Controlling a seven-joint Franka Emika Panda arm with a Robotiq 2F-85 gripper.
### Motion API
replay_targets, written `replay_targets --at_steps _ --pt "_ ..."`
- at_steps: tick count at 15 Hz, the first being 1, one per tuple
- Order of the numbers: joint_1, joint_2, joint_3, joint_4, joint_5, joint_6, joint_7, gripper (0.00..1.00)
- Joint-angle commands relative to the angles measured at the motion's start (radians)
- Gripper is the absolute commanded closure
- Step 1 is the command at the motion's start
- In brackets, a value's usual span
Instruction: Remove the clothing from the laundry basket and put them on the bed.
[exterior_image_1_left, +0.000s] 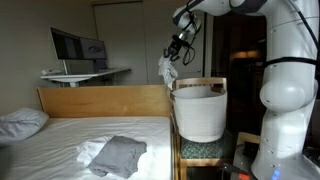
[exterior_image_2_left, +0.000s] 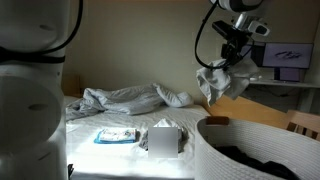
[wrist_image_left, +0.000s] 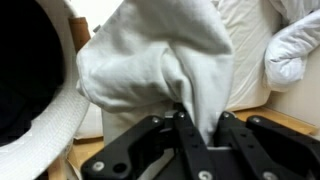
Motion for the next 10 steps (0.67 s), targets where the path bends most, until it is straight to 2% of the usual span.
replay_targets --at_steps 1,5,10 --pt "0.062 -0.075 0.036 -0.094 0.127 0.202 -0.030 0.90" --pt "0.159 -0.075 0.112 -0.124 0.264 0.320 -0.102 0.90" --pt "0.296 -0.065 0.221 -0.163 0.232 0.473 -0.151 0.90"
